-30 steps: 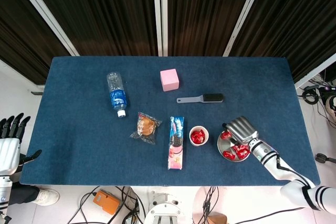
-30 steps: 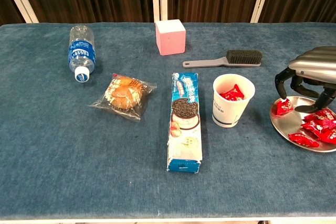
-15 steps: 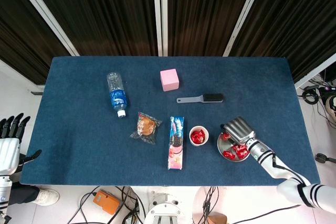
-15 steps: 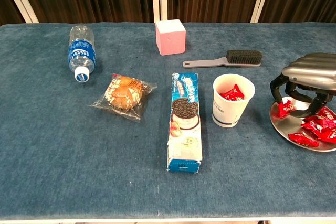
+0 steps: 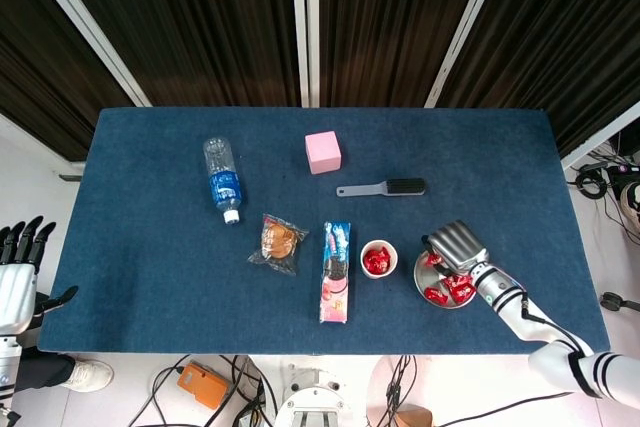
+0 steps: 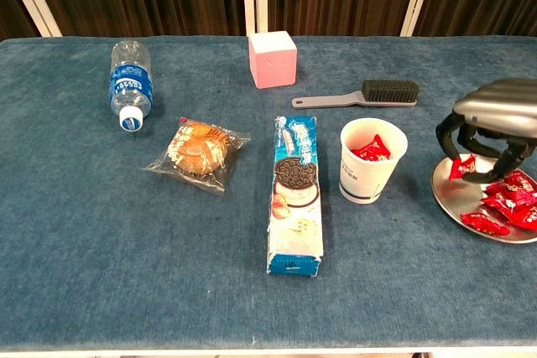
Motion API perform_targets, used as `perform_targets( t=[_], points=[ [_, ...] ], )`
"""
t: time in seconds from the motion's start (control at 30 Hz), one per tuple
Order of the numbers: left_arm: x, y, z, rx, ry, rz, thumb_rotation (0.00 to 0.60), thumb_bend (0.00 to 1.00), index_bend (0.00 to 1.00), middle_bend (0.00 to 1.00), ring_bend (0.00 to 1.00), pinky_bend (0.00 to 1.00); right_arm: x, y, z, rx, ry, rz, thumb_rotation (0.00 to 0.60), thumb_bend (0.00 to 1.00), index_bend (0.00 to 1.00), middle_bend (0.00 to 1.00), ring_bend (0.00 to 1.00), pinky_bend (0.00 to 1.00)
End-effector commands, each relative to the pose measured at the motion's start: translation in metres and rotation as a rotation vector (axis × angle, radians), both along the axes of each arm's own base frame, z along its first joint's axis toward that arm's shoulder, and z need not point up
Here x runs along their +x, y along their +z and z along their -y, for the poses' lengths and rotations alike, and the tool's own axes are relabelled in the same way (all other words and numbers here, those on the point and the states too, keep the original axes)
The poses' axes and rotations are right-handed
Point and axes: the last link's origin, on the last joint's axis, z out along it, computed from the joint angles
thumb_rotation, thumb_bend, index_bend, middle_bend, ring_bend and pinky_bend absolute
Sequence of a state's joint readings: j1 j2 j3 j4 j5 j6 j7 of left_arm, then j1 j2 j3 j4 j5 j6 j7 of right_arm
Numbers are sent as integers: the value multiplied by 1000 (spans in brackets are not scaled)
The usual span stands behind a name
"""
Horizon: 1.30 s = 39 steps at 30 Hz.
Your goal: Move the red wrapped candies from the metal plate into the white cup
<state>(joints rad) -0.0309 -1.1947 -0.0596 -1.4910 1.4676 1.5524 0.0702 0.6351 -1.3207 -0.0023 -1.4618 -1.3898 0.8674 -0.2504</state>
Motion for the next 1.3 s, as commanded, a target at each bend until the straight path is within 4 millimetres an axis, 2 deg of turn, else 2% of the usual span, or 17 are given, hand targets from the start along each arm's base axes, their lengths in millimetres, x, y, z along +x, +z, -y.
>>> perform_targets(
  t=[0.03, 0.17, 0.27, 0.43, 0.57, 0.7, 0.83, 1.03, 1.13, 1.3],
  points=[
    [0, 0, 0, 0, -1, -1, 600, 20, 90, 14, 0, 0, 19, 22, 0, -51, 21, 94, 600, 480, 643, 862, 1000, 1000],
    [1, 1, 0, 1, -6, -2, 600, 20, 90, 14, 0, 0, 47, 37, 0, -56, 52, 212, 600, 479, 642, 862, 1000, 1000],
    [2, 2, -1, 5, -8, -3, 600, 20, 90, 14, 0, 0, 67, 38, 3, -36, 81, 269, 600, 480, 639, 862, 1000, 1000],
    [2, 2, 0, 3, -6, -4, 600, 19, 86, 14, 0, 0, 88, 23, 5, 30, 101, 306, 600, 480, 623, 862, 1000, 1000],
    [1, 2, 1, 5, -1, -6, 600, 20, 84, 14, 0, 0, 92, 9, 3, 67, 109, 289, 600, 478, 600, 862, 1000, 1000],
    [0, 2, 2, 6, 4, -6, 600, 20, 84, 14, 0, 0, 91, 1, 1, 85, 103, 279, 600, 472, 560, 862, 1000, 1000],
    [0, 2, 2, 5, 2, -3, 600, 20, 84, 14, 0, 0, 89, 0, 0, 86, 97, 284, 600, 410, 481, 862, 1000, 1000],
    [0, 2, 1, 7, -2, -3, 600, 19, 84, 14, 0, 0, 85, 12, -3, 49, 95, 311, 600, 361, 389, 862, 1000, 1000],
    [0, 1, 1, 6, -4, -1, 600, 20, 84, 14, 0, 0, 69, 28, -10, 6, 75, 303, 600, 356, 386, 862, 1000, 1000],
    [0, -1, -1, 1, -9, 1, 600, 20, 84, 14, 0, 0, 24, 49, -26, -43, -20, 204, 600, 325, 418, 862, 1000, 1000]
  ],
)
